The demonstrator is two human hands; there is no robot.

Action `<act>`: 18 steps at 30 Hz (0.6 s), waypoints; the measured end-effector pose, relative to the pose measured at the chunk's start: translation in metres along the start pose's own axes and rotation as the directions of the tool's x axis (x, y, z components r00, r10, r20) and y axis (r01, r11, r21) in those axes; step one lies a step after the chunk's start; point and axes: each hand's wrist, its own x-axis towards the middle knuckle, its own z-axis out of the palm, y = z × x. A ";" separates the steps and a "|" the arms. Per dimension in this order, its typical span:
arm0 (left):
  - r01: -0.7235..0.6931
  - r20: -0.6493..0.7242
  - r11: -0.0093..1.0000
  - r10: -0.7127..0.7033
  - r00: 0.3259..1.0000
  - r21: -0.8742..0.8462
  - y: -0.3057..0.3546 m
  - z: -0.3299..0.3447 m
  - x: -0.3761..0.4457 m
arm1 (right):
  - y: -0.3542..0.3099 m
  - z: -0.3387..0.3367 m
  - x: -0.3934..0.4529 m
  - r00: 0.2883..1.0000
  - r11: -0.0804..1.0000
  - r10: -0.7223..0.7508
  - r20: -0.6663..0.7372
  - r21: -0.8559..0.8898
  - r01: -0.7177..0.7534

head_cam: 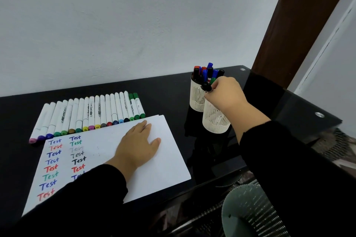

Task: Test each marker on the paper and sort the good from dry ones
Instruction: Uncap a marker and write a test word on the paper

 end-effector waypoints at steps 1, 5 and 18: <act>0.002 0.003 1.000 -0.002 1.000 -0.001 0.000 0.000 0.000 | 0.001 -0.001 0.000 1.000 1.000 0.002 -0.004 0.014 -0.002; 0.007 0.008 1.000 -0.007 1.000 -0.001 0.000 0.000 0.000 | 0.007 -0.003 0.003 0.999 1.000 -0.025 0.023 -0.001 0.025; 0.035 0.008 0.999 -0.035 0.999 0.022 0.003 0.000 -0.001 | 0.006 -0.010 -0.002 0.996 0.996 -0.084 0.034 0.007 0.084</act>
